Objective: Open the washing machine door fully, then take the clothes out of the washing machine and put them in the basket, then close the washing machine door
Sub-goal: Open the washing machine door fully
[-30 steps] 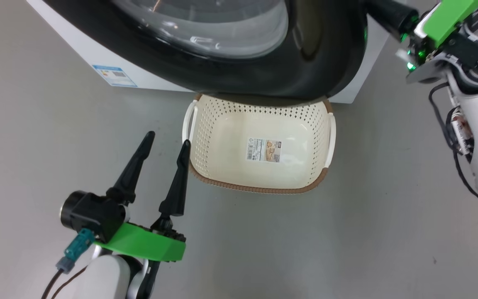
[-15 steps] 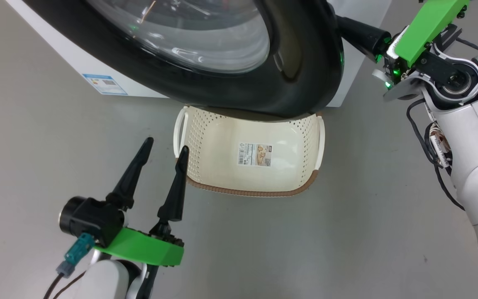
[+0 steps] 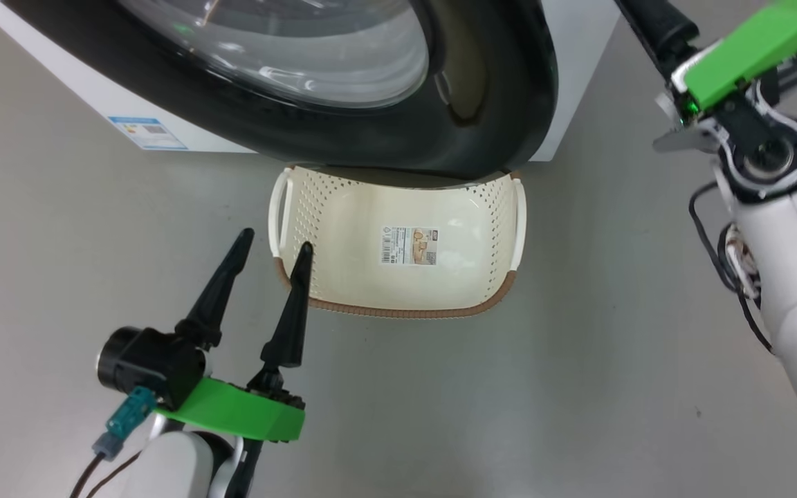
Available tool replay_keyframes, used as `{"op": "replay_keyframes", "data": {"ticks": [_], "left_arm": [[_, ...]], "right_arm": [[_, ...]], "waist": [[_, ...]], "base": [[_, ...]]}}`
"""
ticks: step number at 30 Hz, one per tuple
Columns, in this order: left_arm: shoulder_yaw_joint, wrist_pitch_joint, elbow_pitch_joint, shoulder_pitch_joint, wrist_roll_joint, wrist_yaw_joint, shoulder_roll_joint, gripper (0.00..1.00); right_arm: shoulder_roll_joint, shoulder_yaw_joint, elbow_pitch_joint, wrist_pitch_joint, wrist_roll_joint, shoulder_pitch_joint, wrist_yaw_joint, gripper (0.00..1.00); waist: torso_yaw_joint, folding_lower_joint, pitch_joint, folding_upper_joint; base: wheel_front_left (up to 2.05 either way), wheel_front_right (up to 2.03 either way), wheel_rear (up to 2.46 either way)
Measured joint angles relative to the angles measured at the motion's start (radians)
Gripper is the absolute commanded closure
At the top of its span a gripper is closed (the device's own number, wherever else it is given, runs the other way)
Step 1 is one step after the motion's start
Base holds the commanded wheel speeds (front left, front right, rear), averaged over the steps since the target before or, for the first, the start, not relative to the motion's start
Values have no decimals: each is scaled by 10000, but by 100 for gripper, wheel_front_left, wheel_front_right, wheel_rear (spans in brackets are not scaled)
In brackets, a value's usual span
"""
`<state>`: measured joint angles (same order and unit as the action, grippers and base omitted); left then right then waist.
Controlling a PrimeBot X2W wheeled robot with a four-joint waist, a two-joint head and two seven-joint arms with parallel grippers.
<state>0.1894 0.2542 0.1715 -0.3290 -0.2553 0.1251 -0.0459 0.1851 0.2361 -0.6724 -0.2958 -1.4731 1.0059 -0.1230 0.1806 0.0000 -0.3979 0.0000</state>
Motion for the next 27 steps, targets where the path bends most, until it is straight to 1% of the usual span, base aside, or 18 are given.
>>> {"op": "replay_keyframes", "data": {"ticks": [2,5,7,9,11,13,15,16,18,20,23,25,27], "left_arm": [[-31,-2,0,-11,0,0,2,0],[-167,-2,-4,-34,0,0,4,0],[-240,0,-6,-35,0,0,4,0],[-305,-2,-6,-35,0,0,8,0],[-408,0,-8,-35,0,0,10,0],[-614,0,-12,-34,2,0,12,0],[-692,0,-10,-34,4,0,13,0],[-729,0,-12,-34,6,0,13,0],[-792,0,-19,-35,10,0,13,0],[-803,0,-33,-35,59,0,21,0],[-826,0,-50,-34,96,0,36,0],[-834,0,-63,-33,96,0,38,0],[-825,0,-71,-33,96,0,44,0]], "right_arm": [[153,136,387,631,407,-334,0,0],[464,740,941,1710,1271,-795,0,0],[688,1254,1185,2596,1948,-1073,0,0],[857,1666,1158,3595,2585,-1290,0,0],[832,1854,965,4414,2742,-1464,0,0],[713,2213,652,5250,3283,-1530,0,0],[560,2178,520,5446,3634,-1579,0,0],[518,2090,491,5473,3908,-1638,0,0],[414,1187,721,5482,5041,-1856,0,0],[268,6,1287,5515,6195,-2218,0,0],[-192,-1158,2268,5515,7885,-3137,0,0],[-548,-1597,2824,5515,8809,-3824,-2,0],[-669,-1743,3371,5515,9724,-4399,-2,0]], "waist": [[-62,0,-32,0],[-183,0,-81,0],[-263,0,-112,0],[-342,0,-129,0],[-447,0,-133,0],[-612,0,-136,0],[-710,0,-128,0],[-752,0,-122,0],[-825,0,-111,0],[-847,0,-93,0],[-847,0,-58,0],[-846,0,-29,0],[-831,0,-8,0]], "base": [[0,0,0],[0,0,0],[0,0,0],[0,0,0],[0,0,0],[0,0,0],[0,0,0],[0,0,0],[0,0,0],[0,0,0],[0,0,0],[0,0,0],[0,0,0]]}}
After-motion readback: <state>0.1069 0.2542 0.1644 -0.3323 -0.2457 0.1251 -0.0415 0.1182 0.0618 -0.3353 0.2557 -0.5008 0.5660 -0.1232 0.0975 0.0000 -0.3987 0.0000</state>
